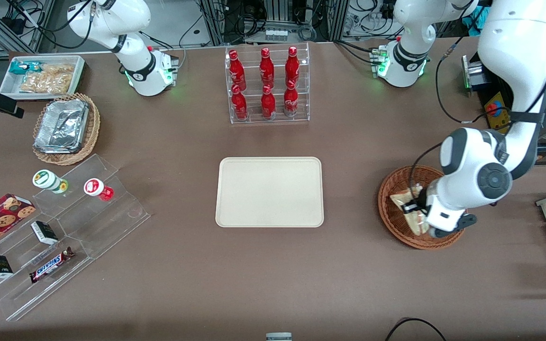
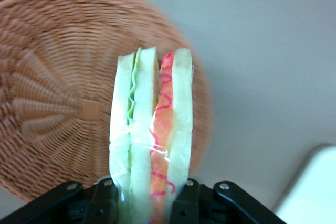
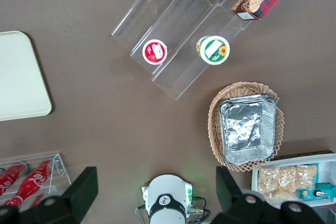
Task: Place sandwich from basket to tray
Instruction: 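Lift the sandwich and carry it with the left gripper over the cream tray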
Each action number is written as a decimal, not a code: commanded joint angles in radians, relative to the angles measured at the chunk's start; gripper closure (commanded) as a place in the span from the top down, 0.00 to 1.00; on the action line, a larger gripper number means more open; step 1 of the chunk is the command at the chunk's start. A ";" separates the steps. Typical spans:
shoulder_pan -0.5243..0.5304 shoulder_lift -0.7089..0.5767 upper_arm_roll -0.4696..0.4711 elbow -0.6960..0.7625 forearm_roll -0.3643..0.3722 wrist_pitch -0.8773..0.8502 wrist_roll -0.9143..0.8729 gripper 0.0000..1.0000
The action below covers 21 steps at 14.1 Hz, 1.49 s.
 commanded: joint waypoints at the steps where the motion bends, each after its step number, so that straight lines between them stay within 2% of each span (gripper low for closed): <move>1: -0.127 0.013 0.008 0.087 0.009 -0.058 -0.030 0.16; 5: -0.321 0.093 0.008 0.184 0.013 -0.058 -0.127 0.16; 9: -0.501 0.278 0.014 0.390 0.026 -0.058 -0.292 0.15; 11: -0.576 0.349 0.019 0.473 0.062 -0.061 -0.364 0.15; 13: -0.625 0.382 0.017 0.480 0.130 -0.058 -0.414 0.16; 19: -0.678 0.466 0.017 0.572 0.136 -0.052 -0.426 0.23; 21: -0.681 0.469 0.017 0.572 0.136 -0.052 -0.434 0.37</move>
